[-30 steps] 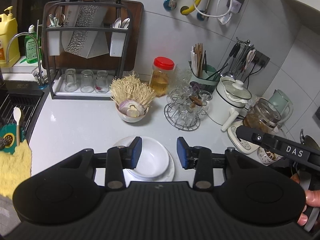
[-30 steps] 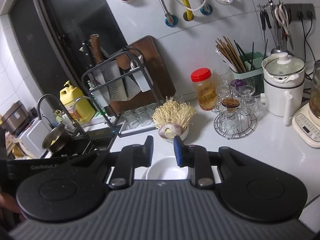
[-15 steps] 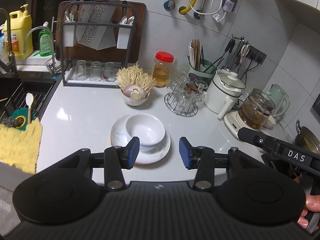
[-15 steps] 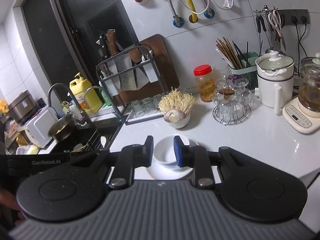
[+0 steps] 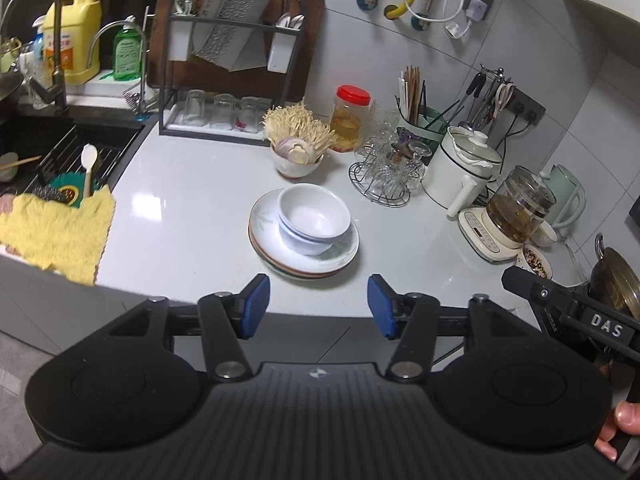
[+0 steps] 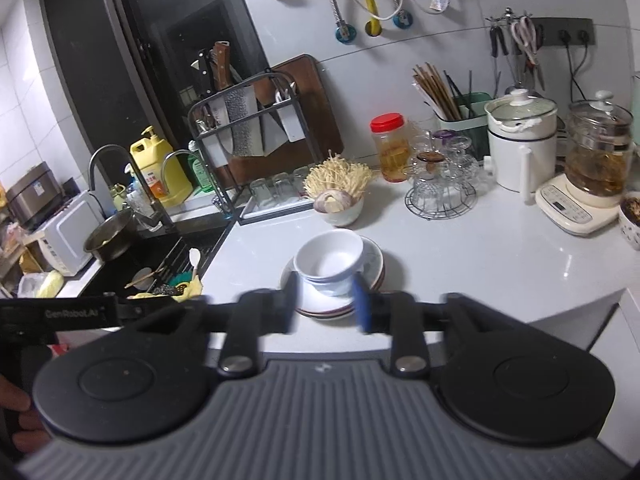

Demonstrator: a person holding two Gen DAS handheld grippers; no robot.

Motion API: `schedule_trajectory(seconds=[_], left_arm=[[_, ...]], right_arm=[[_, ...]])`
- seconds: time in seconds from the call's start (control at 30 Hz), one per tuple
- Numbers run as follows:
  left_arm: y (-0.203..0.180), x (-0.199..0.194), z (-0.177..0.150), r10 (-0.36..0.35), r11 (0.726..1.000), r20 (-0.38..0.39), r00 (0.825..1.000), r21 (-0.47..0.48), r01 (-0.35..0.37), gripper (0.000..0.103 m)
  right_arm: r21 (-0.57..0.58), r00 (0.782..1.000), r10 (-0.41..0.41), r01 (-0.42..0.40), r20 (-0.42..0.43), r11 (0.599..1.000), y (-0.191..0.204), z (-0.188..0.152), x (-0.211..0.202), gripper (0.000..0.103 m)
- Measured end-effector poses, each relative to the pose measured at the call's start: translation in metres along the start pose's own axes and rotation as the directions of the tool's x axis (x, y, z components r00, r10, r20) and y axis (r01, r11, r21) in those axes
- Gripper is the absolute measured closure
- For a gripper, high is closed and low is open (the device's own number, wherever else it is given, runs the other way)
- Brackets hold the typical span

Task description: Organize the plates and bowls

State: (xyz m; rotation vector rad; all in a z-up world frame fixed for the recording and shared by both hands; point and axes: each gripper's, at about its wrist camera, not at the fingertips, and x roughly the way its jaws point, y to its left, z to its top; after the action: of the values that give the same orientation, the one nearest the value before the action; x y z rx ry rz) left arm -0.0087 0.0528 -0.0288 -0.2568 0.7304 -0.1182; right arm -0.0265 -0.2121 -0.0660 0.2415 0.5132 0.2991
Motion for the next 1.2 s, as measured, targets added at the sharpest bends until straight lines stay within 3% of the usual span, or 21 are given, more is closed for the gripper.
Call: schedule_trajectory(seconds=[0.03,0.1,0.27,0.43,0.47,0.93,1.2], left_arm=[[-0.001,-0.002,-0.001,0.001,1.000,0.002,1.000,0.001,-0.001,0.040],[-0.002,-0.006,-0.004,0.004,1.000,0.007,1.000,0.006,-0.004,0.037],[-0.002,-0.015,-0.007,0.033,0.999,0.029,0.999,0.008,-0.034,0.018],[-0.001,-0.022,-0.009,0.060,0.998,0.045,0.997,0.024,-0.062,0.011],[0.000,-0.022,-0.009,0.066,0.997,0.049,0.997,0.029,-0.068,0.009],[0.008,-0.023,-0.016,0.159,0.986,0.036,0.987,0.052,-0.161,0.005],[0.007,-0.018,-0.015,0.153,0.985,0.028,0.988,0.076,-0.155,0.005]], right_arm=[[0.020,1.000,0.006,-0.006,0.000,1.000,-0.003,-0.001,-0.001,0.045],[0.031,1.000,0.003,-0.003,-0.002,1.000,-0.004,-0.002,-0.002,0.045],[0.002,1.000,-0.006,0.006,0.003,1.000,-0.002,-0.005,-0.006,0.044],[-0.053,0.999,-0.027,0.028,0.024,0.998,0.001,-0.009,-0.009,0.018],[-0.067,0.998,-0.044,0.046,0.036,0.997,0.003,-0.011,-0.011,0.017],[-0.093,0.999,-0.037,0.037,0.000,0.995,0.005,-0.015,-0.001,0.014],[-0.102,0.999,-0.050,0.048,-0.010,0.994,0.012,-0.020,0.002,0.014]])
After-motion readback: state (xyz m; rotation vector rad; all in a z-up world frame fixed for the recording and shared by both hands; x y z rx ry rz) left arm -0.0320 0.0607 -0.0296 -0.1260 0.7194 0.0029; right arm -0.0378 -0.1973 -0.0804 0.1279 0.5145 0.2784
